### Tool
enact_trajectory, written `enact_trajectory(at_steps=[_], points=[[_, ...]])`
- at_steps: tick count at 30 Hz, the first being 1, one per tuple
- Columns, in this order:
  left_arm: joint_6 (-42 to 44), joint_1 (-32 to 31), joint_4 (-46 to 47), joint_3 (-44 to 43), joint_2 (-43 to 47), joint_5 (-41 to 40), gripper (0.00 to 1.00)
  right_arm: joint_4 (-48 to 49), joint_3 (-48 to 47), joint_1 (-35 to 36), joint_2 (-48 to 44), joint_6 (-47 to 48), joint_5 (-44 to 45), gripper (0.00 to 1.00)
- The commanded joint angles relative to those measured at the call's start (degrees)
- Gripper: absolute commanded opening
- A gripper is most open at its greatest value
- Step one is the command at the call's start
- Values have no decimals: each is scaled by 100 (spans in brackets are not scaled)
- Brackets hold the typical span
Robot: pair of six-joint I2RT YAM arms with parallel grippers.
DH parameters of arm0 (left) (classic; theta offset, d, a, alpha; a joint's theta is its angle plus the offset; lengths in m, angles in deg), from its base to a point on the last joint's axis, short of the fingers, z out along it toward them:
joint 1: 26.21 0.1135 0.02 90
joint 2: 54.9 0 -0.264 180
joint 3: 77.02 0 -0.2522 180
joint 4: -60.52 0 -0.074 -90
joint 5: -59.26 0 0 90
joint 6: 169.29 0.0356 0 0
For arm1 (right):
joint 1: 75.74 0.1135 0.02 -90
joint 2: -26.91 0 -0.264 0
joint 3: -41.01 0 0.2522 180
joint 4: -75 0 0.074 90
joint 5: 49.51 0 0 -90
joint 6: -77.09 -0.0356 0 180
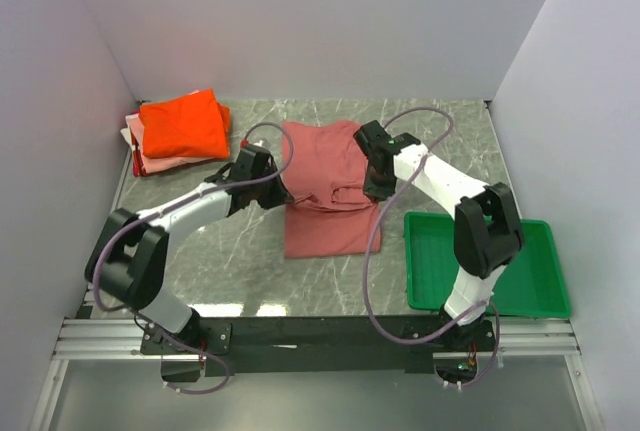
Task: Fold and stack the t-shirts
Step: Fold the tshirt
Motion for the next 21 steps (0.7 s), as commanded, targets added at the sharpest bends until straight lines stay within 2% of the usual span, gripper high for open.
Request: enact_trajectory(at_steps=[1, 8, 19, 21], points=[[362, 190, 454, -538, -442, 428, 0, 5, -490, -216, 400, 387, 117, 0], [494, 366, 112, -1163, -1189, 464, 0, -74, -1158, -427, 1130, 703, -85, 0], [-42, 506, -29, -1172, -1199, 7, 0, -311, -1940, -586, 1666, 870, -313, 0], [-244, 550, -177, -1251, -1199, -177, 3, -338, -2169, -630, 1693, 941, -489, 11]])
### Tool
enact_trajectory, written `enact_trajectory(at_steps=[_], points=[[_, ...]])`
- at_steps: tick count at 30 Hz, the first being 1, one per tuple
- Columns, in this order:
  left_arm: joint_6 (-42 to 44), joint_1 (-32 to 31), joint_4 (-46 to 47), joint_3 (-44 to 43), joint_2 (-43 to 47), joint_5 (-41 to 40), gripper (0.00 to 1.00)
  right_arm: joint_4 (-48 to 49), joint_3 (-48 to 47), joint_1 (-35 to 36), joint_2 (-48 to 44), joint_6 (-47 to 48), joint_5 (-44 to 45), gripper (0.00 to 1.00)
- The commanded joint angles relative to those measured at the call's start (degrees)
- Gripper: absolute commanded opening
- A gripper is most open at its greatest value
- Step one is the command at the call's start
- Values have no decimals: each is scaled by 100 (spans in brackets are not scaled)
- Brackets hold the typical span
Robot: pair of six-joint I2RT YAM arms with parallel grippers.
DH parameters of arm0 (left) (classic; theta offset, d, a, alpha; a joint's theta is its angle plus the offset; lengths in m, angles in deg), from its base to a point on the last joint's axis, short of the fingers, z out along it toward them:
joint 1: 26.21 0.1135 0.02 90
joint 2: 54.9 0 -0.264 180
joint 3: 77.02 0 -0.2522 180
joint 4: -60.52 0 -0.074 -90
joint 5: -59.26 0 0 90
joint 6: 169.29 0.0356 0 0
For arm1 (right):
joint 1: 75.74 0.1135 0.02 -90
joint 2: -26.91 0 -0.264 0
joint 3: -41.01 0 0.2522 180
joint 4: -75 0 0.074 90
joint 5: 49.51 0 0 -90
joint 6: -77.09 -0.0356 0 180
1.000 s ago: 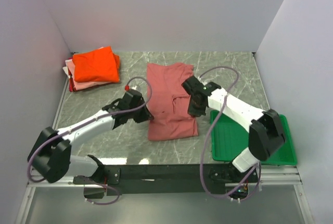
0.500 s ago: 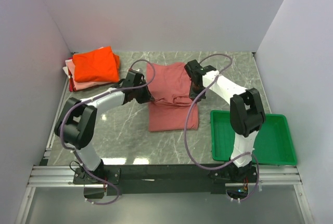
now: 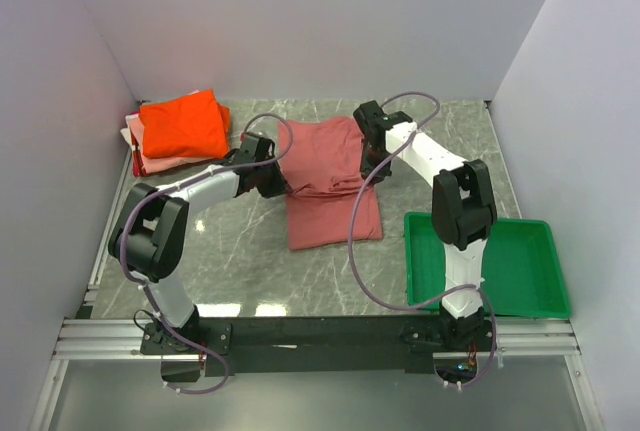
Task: Fold and stack the t-shirts
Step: Fold the tshirt
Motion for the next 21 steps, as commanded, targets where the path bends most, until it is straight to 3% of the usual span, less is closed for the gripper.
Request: enact_trajectory(at_steps=[1, 2, 3, 5, 6, 8, 13, 21], points=[[-365, 98, -141, -372, 84, -372, 10, -71, -523, -107, 67, 219, -214, 27], [-478, 124, -176, -408, 128, -512, 32, -71, -672, -133, 67, 289, -397, 32], [-532, 151, -246, -495, 163, -574, 42, -88, -743, -142, 15, 299, -451, 39], [-637, 203, -291, -557, 355, -706, 62, -106, -866, -160, -108, 351, -504, 43], [-638, 204, -308, -592, 444, -802, 65, -97, -867, -177, -257, 369, -522, 44], [-585, 212, -361, -593, 654, -803, 70, -71, -719, -195, -442, 395, -513, 45], [-366, 125, -81, 100, 1112, -523, 69, 113, 177, -222, -1250, 431, -662, 45], [39, -622, 52, 1489, 1938, -48, 67, 816, 2708, -222, -2726, 220, -1031, 44]])
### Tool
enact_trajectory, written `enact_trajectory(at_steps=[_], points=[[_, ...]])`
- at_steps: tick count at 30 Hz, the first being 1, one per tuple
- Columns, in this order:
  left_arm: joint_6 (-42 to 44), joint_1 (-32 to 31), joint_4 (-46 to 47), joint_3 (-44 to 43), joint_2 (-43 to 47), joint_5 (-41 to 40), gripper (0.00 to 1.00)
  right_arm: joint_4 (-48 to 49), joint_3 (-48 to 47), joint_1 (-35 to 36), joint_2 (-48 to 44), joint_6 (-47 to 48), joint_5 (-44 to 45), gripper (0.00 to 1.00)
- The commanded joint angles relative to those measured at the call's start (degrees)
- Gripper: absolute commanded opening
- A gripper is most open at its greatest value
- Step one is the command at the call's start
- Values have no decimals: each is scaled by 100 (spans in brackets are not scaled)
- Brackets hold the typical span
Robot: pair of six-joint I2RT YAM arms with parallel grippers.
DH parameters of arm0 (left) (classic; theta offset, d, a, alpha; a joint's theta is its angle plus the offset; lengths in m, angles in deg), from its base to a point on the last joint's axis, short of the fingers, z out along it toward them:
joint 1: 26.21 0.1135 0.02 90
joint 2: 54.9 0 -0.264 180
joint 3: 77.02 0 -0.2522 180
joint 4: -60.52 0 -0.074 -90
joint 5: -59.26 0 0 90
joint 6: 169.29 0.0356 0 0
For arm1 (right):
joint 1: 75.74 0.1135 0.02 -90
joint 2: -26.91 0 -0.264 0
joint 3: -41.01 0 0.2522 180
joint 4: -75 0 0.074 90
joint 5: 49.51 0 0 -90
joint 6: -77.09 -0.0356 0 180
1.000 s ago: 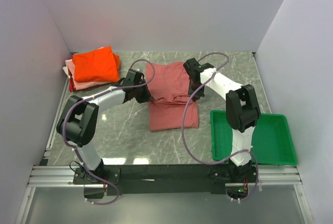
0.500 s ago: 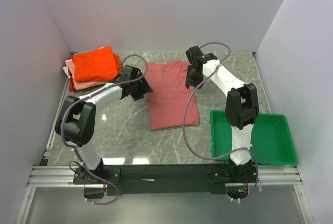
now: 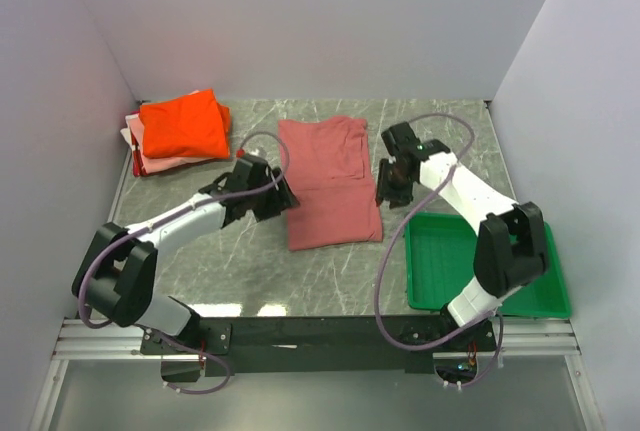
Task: Fold and stack the t-shirts
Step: Fold the tshirt
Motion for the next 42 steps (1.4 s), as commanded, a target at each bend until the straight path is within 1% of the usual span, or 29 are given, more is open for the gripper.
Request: enact_trajectory(at_steps=[1, 4, 8, 12, 14, 17, 18, 23, 28, 36, 39, 42], points=[[304, -216, 26, 384, 352, 359, 67, 440, 921, -29, -572, -138, -278, 44], [312, -383, -124, 595, 536, 315, 67, 687, 1405, -29, -775, -191, -462, 43], [163, -471, -177, 806, 563, 456, 66, 845, 1645, -29, -811, -174, -516, 42], [67, -655, -98, 938, 344, 579, 63, 916, 1733, -21, -679, -139, -516, 42], [23, -761, -159, 947, 125, 588, 60, 933, 1759, -20, -600, -130, -559, 42], [-74, -884, -291, 965, 27, 439, 55, 960, 1768, -29, -547, -121, -568, 42], [-92, -910, -335, 965, 36, 256, 55, 968, 1759, -21, -521, -113, -560, 42], [-189, -972, -607, 930, 168, -80, 52, 1091, 1803, -20, -337, -148, -577, 42], [-180, -981, -318, 1035, 19, 78, 51, 1135, 1917, -29, -204, -157, -454, 41], [-145, -981, 78, 1000, -263, 192, 51, 1223, 1979, -12, -2, -174, -524, 41], [-110, -981, 105, 956, -403, 175, 49, 1250, 1996, -12, 59, -157, -524, 41], [-66, -972, 105, 904, -491, 193, 43, 1267, 1988, -12, 156, -174, -603, 41]])
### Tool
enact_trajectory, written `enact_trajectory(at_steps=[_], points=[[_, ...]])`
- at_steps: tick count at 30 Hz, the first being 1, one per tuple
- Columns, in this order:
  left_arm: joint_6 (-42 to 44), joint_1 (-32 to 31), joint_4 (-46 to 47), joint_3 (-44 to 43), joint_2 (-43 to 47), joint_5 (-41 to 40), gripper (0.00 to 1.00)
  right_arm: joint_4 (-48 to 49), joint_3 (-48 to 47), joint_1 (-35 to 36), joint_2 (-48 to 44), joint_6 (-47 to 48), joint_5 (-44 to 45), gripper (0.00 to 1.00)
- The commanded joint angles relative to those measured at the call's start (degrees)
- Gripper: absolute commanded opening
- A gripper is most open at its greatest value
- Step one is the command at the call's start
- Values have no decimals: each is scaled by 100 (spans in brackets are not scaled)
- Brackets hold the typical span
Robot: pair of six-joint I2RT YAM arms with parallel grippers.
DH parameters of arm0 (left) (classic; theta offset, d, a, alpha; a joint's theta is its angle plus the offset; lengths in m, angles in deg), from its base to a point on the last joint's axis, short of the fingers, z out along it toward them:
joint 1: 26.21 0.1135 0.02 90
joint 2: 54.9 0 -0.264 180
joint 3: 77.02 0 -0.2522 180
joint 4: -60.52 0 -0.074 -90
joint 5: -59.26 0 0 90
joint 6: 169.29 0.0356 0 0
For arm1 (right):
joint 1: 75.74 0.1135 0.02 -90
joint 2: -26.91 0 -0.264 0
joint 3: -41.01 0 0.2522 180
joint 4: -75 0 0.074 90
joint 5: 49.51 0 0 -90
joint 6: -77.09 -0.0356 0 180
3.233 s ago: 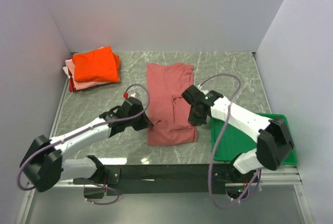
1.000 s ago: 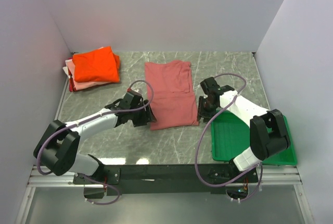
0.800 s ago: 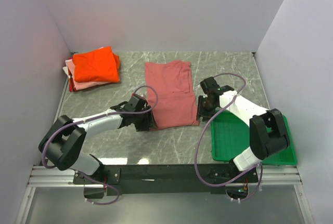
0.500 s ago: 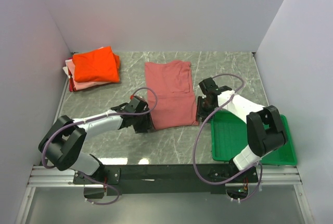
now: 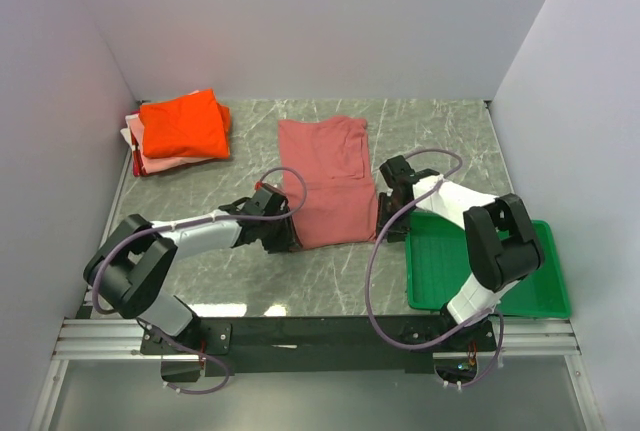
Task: Fold and stack the t-shirts
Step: Fold the tshirt
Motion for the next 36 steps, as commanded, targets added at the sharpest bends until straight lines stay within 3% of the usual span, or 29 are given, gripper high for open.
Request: enact_trajectory(at_steps=[1, 9, 12, 18, 27, 36], points=[[77, -23, 54, -93, -238, -28, 41, 115, 12, 14, 152, -36, -107, 41], [191, -23, 1, -102, -352, -55, 28, 230, 91, 138, 257, -116, -248, 37], [235, -23, -7, -128, -449, -64, 20, 194, 29, 173, 363, -98, -248, 29], [357, -23, -104, -181, -554, -195, 1, 124, 3, 191, 380, -45, -213, 1], [894, -15, -1114, -585, -388, -1170, 1, -613, -454, 190, 284, 227, 534, 0], [1026, -23, -1308, -515, -28, -1136, 1, -869, -683, 190, 310, 482, 728, 0]])
